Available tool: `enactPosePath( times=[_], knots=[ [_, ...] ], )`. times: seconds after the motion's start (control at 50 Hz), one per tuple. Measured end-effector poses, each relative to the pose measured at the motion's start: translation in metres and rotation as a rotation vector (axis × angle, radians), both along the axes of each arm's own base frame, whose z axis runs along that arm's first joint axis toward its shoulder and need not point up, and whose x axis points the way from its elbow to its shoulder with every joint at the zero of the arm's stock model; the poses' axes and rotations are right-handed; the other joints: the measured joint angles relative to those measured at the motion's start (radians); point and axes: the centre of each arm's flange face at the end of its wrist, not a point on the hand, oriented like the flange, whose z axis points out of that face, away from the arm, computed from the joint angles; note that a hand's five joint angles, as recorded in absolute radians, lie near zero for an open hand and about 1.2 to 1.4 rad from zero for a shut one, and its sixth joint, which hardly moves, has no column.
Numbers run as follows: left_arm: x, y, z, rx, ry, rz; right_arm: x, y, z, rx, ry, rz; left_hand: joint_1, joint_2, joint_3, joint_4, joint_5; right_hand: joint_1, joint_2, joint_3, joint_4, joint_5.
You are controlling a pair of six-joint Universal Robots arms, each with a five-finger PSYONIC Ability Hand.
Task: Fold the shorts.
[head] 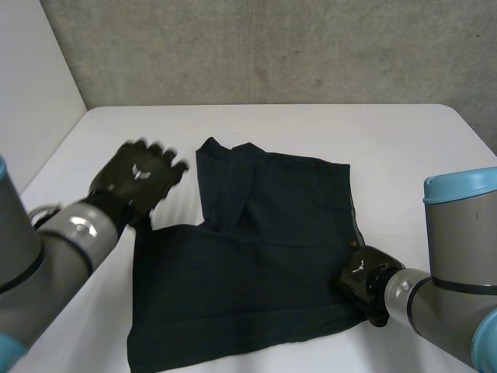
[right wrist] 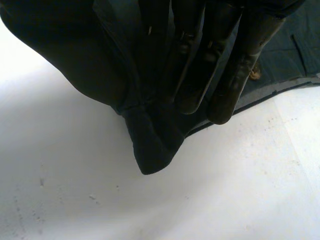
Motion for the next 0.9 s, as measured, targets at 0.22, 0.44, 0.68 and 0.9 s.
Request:
enactPosePath(
  times=[0.22,0.44,0.68,0.9],
  knots=[
    [-0.065,-0.084,-0.026,-0.155,0.098,-0.284,0.005,-0.003,-0.001,-0.039,-0.023,0.007,0.035,0.051,0.031,0.044,0.058,0.0,0.0,0.0,0.0,0.0],
    [-0.099,-0.138,-0.082,-0.112,0.079,-0.392,0.006,-0.006,-0.003,-0.062,-0.036,0.0,0.058,0.072,0.059,0.071,0.081,0.0,0.0,0.0,0.0,0.0],
    [-0.109,-0.153,-0.116,-0.024,0.048,-0.443,0.005,-0.009,-0.007,-0.07,-0.038,-0.008,0.821,0.807,0.794,0.806,0.806,0.0,0.0,0.0,0.0,0.0],
    [-0.095,-0.169,-0.113,-0.03,0.002,-0.242,0.004,-0.011,-0.008,-0.071,-0.037,-0.014,0.9,0.95,0.934,0.958,0.915,0.0,0.0,0.0,0.0,0.0]
  ],
)
